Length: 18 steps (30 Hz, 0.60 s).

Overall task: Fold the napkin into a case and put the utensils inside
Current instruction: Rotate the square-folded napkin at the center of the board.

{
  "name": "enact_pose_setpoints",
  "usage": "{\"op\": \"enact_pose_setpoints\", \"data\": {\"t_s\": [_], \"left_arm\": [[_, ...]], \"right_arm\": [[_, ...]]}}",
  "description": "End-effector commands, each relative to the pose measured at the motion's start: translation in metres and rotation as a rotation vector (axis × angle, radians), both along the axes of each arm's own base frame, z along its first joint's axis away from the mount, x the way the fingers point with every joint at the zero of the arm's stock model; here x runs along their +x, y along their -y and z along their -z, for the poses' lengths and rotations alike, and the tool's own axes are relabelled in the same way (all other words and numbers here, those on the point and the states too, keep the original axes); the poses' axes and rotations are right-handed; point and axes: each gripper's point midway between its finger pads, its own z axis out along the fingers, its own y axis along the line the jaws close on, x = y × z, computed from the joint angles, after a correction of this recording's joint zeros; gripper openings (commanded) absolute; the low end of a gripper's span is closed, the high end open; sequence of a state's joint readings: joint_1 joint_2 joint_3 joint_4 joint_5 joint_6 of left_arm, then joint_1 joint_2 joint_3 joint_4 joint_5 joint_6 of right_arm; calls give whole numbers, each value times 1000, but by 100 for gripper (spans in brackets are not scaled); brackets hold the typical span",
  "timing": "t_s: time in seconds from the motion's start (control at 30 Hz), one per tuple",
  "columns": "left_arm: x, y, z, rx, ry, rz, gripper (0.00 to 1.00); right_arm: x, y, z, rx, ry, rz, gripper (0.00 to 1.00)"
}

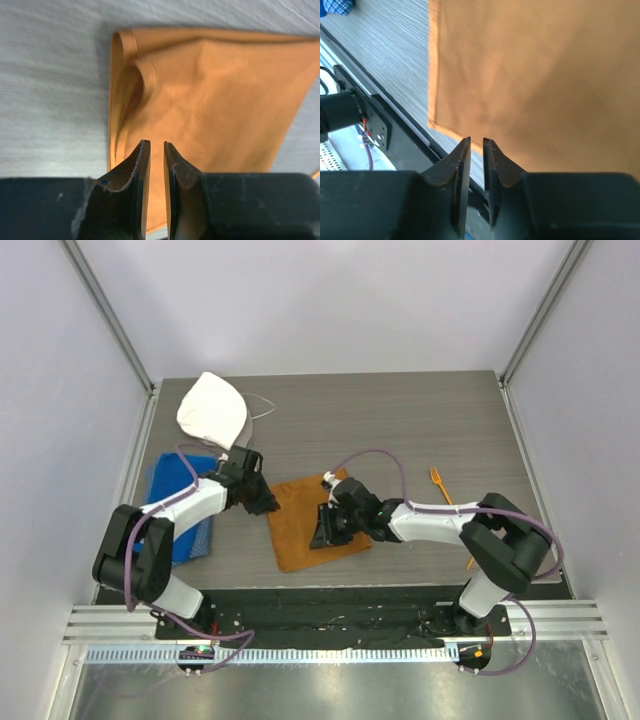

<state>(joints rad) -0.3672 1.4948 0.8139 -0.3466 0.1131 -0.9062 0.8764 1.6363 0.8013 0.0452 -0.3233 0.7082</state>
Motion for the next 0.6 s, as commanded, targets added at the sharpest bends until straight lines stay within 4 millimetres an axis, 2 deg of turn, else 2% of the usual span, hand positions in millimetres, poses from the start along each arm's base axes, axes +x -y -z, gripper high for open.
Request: {"op": "enact_pose_setpoints", "data": {"t_s": [0.0,0.03,0.07,0.13,0.17,0.3,0.4,0.43,0.5,0.57], "left_arm": [[26,-9,-2,69,54,0,21],[29,-13,0,90,49,-4,20],[31,-14,5,104,36,-4,20],[33,-18,9,129,28,-8,20],[35,-18,11,132,23,-8,20],[42,-13,12,115,18,-14,20],[49,-13,7,125,29,-19,20],[50,-19,8,158,25,-26,20],[60,-21,0,164,39,-37,21],[62,-24,4,178,13,-34,22]], "right_arm": [[15,31,-25,-6,120,87,21],[15,37,-26,-5,128,104,19],[14,55,-24,-20,117,136,17],[18,71,-24,-32,135,182,15],[20,87,-18,-50,126,221,13],[21,116,0,-91,98,281,8],[19,127,9,-121,93,308,5],[19,129,11,-129,85,315,3],[20,134,17,-153,83,329,1],[21,136,22,-175,78,331,1]]}}
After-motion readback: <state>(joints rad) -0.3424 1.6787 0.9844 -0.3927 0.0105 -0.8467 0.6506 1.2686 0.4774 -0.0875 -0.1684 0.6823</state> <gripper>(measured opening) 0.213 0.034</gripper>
